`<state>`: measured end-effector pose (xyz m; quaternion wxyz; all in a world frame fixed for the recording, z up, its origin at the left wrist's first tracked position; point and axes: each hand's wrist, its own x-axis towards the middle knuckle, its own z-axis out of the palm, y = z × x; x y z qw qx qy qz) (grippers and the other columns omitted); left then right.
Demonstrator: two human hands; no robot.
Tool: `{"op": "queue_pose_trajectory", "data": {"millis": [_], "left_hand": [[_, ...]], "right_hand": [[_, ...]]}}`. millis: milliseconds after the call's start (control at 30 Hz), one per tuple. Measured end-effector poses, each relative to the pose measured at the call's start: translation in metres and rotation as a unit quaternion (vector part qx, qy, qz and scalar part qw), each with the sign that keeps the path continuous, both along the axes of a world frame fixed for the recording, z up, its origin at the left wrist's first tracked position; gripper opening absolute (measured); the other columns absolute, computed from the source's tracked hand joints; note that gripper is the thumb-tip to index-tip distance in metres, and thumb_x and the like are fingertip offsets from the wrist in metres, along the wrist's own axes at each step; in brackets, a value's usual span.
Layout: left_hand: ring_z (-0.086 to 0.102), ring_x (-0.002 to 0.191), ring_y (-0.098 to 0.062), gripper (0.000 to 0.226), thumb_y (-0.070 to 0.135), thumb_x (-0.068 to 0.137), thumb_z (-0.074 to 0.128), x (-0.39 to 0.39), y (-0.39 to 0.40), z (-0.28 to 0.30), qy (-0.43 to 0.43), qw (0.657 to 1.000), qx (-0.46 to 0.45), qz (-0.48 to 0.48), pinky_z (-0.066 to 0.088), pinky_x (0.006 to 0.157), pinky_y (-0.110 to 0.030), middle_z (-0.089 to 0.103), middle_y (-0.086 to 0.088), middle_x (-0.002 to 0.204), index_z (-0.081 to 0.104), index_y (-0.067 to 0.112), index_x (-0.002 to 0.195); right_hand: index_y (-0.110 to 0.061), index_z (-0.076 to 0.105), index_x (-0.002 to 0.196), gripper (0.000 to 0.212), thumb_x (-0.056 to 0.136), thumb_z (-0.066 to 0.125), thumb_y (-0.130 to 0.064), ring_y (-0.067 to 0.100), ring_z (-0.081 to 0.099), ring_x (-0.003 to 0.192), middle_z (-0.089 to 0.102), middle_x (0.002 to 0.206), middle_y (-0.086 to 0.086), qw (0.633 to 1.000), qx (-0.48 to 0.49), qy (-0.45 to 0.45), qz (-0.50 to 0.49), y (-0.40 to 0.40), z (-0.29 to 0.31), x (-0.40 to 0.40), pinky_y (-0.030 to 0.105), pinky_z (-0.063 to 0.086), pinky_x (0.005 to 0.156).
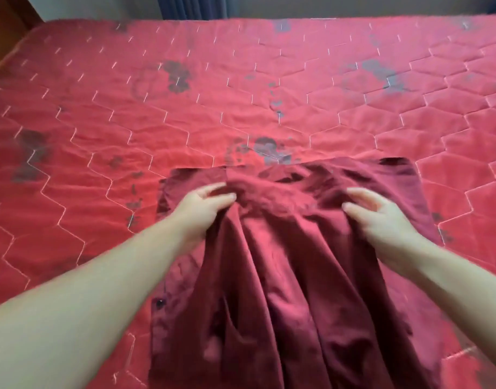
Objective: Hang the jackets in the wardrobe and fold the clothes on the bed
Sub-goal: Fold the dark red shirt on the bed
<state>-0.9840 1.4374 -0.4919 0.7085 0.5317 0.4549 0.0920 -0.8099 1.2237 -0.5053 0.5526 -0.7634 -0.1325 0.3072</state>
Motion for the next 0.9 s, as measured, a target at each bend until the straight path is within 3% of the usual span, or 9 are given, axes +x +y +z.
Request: {"op": "queue_pose_trajectory", "data": {"millis": [100,167,233,367,500,600,700,800,900], "left_hand": [[0.056,0.118,-0.024,0.059,0.025,0.088,0.067,0.032,0.029,-0.004,0.131,0.967,0.216,-0.043,0.043,0.103,-0.036,0.055,-0.004,0.131,0.043,0.026,0.142],[0.039,0.135,-0.025,0.070,0.037,0.086,0.064,0.034,0.016,-0.014,0.239,0.876,0.395,-0.141,0.032,0.111,-0.040,0.039,-0.002,0.148,0.031,0.034,0.148],[0.021,0.144,-0.023,0.068,0.050,0.087,0.054,0.028,-0.021,-0.034,0.233,0.804,0.495,-0.234,0.017,0.115,-0.047,0.025,0.003,0.157,0.024,0.044,0.148],[-0.017,0.148,-0.019,0.068,0.071,0.088,0.020,0.003,-0.067,-0.088,0.300,0.738,0.495,-0.346,-0.011,0.114,-0.056,-0.013,0.012,0.162,-0.007,0.052,0.147],[-0.023,0.146,-0.016,0.072,0.075,0.082,0.004,-0.020,-0.052,-0.113,0.312,0.703,0.534,-0.351,-0.016,0.115,-0.053,-0.019,0.013,0.160,-0.016,0.050,0.147],[-0.018,0.147,-0.013,0.069,0.072,0.083,0.002,-0.033,-0.045,-0.108,0.272,0.716,0.534,-0.358,-0.016,0.116,-0.045,-0.014,0.013,0.161,-0.010,0.050,0.148],[-0.012,0.148,-0.009,0.067,0.068,0.086,0.011,-0.069,-0.054,-0.093,0.241,0.768,0.509,-0.305,-0.012,0.118,-0.039,-0.008,0.016,0.159,-0.002,0.049,0.149],[-0.002,0.147,-0.009,0.074,0.068,0.087,0.029,-0.121,-0.079,-0.074,0.286,0.832,0.444,-0.169,0.002,0.118,-0.040,0.005,0.013,0.161,0.011,0.040,0.152],[0.010,0.142,-0.013,0.085,0.062,0.084,0.051,-0.154,-0.101,-0.058,0.351,0.863,0.353,-0.082,0.016,0.115,-0.041,0.014,0.005,0.158,0.013,0.030,0.153]], "right_hand": [[-0.018,0.058,0.125,0.035,0.090,0.061,-0.016,0.013,0.060,0.088,0.065,0.114,0.001,0.992,-0.081,-0.068,-0.070,0.035,0.000,0.038,0.027,0.048,0.081],[-0.016,0.048,0.136,0.050,0.089,0.061,-0.024,0.021,0.058,0.103,0.058,0.122,0.006,0.959,-0.205,-0.193,-0.039,0.042,-0.005,0.038,0.032,0.046,0.089],[-0.015,0.046,0.139,0.054,0.088,0.059,-0.028,0.028,0.049,0.124,0.051,0.136,0.011,0.903,-0.239,-0.348,0.072,0.041,-0.018,0.009,0.041,0.039,0.104],[-0.030,0.028,0.151,0.063,0.092,0.040,-0.052,0.027,0.019,0.147,0.020,0.160,0.007,0.813,-0.299,-0.425,0.262,0.029,-0.063,-0.043,0.047,0.015,0.119],[-0.035,0.021,0.152,0.075,0.085,0.015,-0.068,0.026,0.013,0.148,0.014,0.162,0.006,0.775,-0.382,-0.425,0.269,0.013,-0.088,-0.035,0.046,0.006,0.119],[-0.034,0.020,0.153,0.076,0.085,0.013,-0.068,0.026,0.012,0.148,0.014,0.162,0.007,0.768,-0.392,-0.420,0.284,0.015,-0.087,-0.033,0.045,0.005,0.119],[-0.033,0.012,0.154,0.074,0.088,0.017,-0.067,0.025,0.002,0.149,0.003,0.163,0.005,0.776,-0.399,-0.398,0.284,0.018,-0.075,-0.046,0.047,0.000,0.120],[-0.026,0.031,0.150,0.071,0.089,0.029,-0.062,0.028,0.016,0.148,0.021,0.160,0.008,0.791,-0.318,-0.438,0.285,0.013,-0.056,-0.094,0.050,0.006,0.118],[-0.025,0.041,0.145,0.066,0.086,0.041,-0.057,0.029,0.026,0.145,0.032,0.156,0.007,0.789,-0.237,-0.462,0.327,0.002,-0.051,-0.159,0.056,0.015,0.114]]}}
